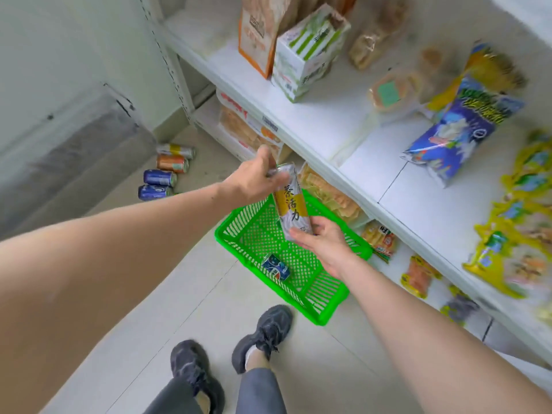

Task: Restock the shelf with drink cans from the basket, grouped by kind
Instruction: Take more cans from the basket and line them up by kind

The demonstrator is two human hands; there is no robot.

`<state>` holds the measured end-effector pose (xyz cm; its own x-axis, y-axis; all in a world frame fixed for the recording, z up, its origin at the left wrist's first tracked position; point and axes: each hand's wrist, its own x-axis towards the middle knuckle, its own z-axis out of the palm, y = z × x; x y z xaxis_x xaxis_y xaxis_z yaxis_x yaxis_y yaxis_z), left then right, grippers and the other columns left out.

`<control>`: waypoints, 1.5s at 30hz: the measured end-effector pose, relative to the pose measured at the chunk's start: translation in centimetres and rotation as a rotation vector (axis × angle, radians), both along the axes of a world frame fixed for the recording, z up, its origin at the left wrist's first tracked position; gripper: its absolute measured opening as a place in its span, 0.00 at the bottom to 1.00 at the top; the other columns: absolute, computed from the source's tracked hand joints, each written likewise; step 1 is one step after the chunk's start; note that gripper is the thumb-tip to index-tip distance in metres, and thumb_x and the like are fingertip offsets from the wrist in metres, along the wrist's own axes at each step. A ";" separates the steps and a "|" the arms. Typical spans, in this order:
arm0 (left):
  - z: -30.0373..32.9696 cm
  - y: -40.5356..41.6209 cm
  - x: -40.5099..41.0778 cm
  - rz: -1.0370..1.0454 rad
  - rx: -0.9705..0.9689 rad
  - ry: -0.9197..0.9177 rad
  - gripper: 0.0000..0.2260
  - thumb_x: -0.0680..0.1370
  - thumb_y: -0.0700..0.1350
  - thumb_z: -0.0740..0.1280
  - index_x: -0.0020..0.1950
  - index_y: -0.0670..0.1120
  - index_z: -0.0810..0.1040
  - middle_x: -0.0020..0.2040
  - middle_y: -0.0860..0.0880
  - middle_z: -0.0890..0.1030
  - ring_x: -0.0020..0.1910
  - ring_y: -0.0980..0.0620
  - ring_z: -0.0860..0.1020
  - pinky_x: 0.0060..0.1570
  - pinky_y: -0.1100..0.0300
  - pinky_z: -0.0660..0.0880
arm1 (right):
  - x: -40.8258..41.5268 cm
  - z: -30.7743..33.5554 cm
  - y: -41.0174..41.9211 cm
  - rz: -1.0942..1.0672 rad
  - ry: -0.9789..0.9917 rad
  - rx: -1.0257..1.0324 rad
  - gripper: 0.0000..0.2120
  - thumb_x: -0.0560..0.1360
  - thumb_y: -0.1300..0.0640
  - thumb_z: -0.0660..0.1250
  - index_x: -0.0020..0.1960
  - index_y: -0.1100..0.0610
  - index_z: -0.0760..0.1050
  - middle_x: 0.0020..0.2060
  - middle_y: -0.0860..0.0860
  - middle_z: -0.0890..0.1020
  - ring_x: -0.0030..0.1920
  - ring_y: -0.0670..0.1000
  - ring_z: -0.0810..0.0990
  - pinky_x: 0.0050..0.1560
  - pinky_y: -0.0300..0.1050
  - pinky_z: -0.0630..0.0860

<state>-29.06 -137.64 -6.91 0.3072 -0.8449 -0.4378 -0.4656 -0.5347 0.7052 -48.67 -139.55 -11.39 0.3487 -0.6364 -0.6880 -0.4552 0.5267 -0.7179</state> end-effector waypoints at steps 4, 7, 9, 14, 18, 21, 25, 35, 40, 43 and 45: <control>7.6 0.8 0.2 0.015 -0.100 0.067 0.22 0.72 0.62 0.65 0.50 0.47 0.63 0.48 0.45 0.75 0.47 0.44 0.77 0.49 0.53 0.75 | 0.5 7.0 1.6 0.014 -0.025 -0.086 0.19 0.67 0.65 0.78 0.50 0.54 0.72 0.53 0.57 0.83 0.52 0.54 0.82 0.63 0.56 0.76; 13.1 1.7 0.4 0.000 -0.151 0.144 0.25 0.66 0.65 0.65 0.50 0.50 0.62 0.47 0.47 0.74 0.50 0.41 0.79 0.51 0.43 0.78 | 0.8 11.9 2.9 0.011 -0.044 -0.171 0.20 0.65 0.63 0.80 0.52 0.53 0.74 0.50 0.51 0.83 0.51 0.51 0.83 0.62 0.56 0.77; 16.8 2.2 0.3 -0.004 -0.201 0.203 0.24 0.67 0.62 0.67 0.52 0.51 0.61 0.49 0.47 0.75 0.51 0.40 0.79 0.52 0.41 0.78 | 1.0 15.1 3.7 0.025 -0.052 -0.218 0.21 0.65 0.62 0.80 0.54 0.52 0.77 0.50 0.49 0.83 0.51 0.51 0.83 0.59 0.57 0.79; 24.5 3.6 -0.4 -0.100 -0.319 0.220 0.22 0.72 0.56 0.69 0.55 0.48 0.61 0.56 0.39 0.74 0.47 0.42 0.77 0.51 0.40 0.78 | 0.8 22.2 5.1 0.059 -0.051 -0.312 0.22 0.63 0.59 0.82 0.53 0.47 0.77 0.51 0.51 0.83 0.52 0.52 0.82 0.58 0.57 0.79; 29.7 4.0 -1.3 -0.154 -0.431 0.295 0.19 0.76 0.44 0.69 0.56 0.44 0.60 0.48 0.44 0.73 0.42 0.47 0.75 0.45 0.47 0.78 | 0.0 27.8 5.3 0.052 -0.105 -0.344 0.21 0.67 0.61 0.79 0.56 0.55 0.76 0.49 0.51 0.83 0.49 0.51 0.82 0.53 0.50 0.81; 32.9 3.7 -1.6 -0.203 -0.488 0.319 0.17 0.77 0.39 0.68 0.56 0.43 0.60 0.47 0.46 0.73 0.40 0.51 0.75 0.38 0.58 0.78 | -0.6 31.7 4.5 0.030 -0.154 -0.359 0.20 0.69 0.61 0.77 0.59 0.59 0.77 0.52 0.54 0.84 0.52 0.53 0.83 0.56 0.55 0.80; 36.5 2.6 -2.1 -0.292 -0.519 0.334 0.17 0.77 0.39 0.68 0.58 0.44 0.60 0.55 0.39 0.74 0.42 0.50 0.75 0.39 0.60 0.77 | -1.7 36.4 2.4 0.032 -0.194 -0.403 0.16 0.72 0.58 0.74 0.59 0.51 0.78 0.53 0.49 0.85 0.55 0.50 0.82 0.59 0.56 0.78; 41.9 -4.7 -5.2 -0.385 -0.585 0.345 0.18 0.78 0.40 0.67 0.60 0.43 0.60 0.57 0.43 0.74 0.47 0.48 0.78 0.46 0.53 0.80 | -3.7 43.2 -6.2 0.036 -0.184 -0.559 0.20 0.71 0.62 0.75 0.61 0.60 0.76 0.55 0.55 0.83 0.51 0.53 0.84 0.49 0.48 0.82; 42.5 -10.3 -5.2 -0.381 -0.546 0.162 0.17 0.78 0.49 0.66 0.60 0.43 0.64 0.59 0.47 0.73 0.48 0.54 0.76 0.44 0.61 0.77 | -4.7 44.6 -13.2 0.040 -0.115 -0.657 0.25 0.69 0.61 0.77 0.64 0.58 0.73 0.56 0.55 0.81 0.55 0.56 0.83 0.53 0.55 0.82; 41.4 -12.8 -4.4 -0.331 -0.502 0.047 0.17 0.79 0.52 0.64 0.59 0.41 0.69 0.58 0.46 0.74 0.52 0.50 0.75 0.49 0.57 0.75 | -4.9 44.5 -17.8 -0.008 -0.086 -0.692 0.27 0.68 0.59 0.78 0.64 0.56 0.72 0.57 0.55 0.80 0.56 0.55 0.81 0.54 0.59 0.81; 40.2 -14.0 -3.8 -0.305 -0.424 -0.033 0.18 0.80 0.53 0.63 0.61 0.41 0.71 0.60 0.45 0.75 0.57 0.48 0.76 0.56 0.51 0.74 | -4.7 44.4 -20.6 -0.026 -0.067 -0.713 0.28 0.68 0.59 0.78 0.65 0.56 0.71 0.58 0.55 0.79 0.57 0.54 0.81 0.55 0.59 0.81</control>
<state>-32.90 -151.64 33.26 0.0274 -0.9991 -0.0319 -0.5816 -0.0419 0.8124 -53.40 -160.17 33.04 0.3545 -0.9317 -0.0793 -0.3915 -0.0709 -0.9174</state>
